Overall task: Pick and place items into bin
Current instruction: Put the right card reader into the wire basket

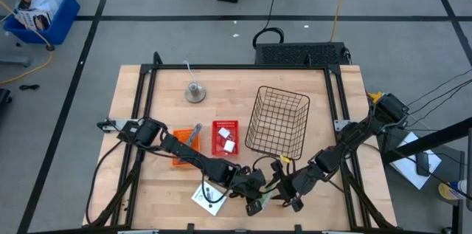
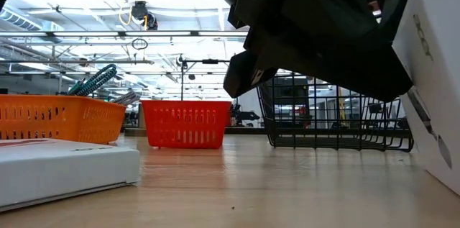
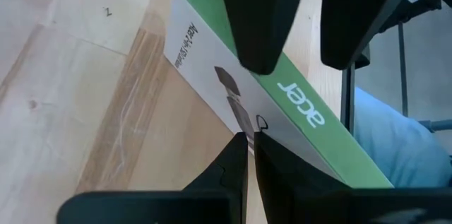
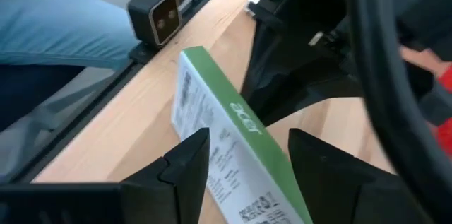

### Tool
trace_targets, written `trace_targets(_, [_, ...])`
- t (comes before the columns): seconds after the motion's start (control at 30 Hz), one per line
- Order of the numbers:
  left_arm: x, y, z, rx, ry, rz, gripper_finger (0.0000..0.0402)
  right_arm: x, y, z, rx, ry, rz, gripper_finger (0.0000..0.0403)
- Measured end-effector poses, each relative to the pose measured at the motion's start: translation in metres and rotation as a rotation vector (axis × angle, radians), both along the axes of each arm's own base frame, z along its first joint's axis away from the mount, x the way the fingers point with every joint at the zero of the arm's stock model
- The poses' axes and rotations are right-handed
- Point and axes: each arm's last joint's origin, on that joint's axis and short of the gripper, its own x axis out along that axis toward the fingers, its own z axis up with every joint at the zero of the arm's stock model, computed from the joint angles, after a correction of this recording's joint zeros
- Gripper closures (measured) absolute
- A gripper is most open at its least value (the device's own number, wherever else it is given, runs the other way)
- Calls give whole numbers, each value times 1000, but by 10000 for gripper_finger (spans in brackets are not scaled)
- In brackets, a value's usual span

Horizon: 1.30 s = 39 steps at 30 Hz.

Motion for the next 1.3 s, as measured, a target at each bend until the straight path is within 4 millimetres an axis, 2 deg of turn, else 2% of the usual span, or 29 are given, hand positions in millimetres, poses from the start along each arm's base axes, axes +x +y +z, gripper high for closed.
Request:
trace_targets(0.53, [0,0,0,8,-8,2,371,0,-3,-2,-6,31,-22,232])
trace_targets(1.13, [2,-1,3,-1,-40,-2,371,1,-5,-2,3,31,-30,232])
trace_targets(1.3, [2,0,2,1,-37,-2,371,-1,-7,-6,15,101,-42,232])
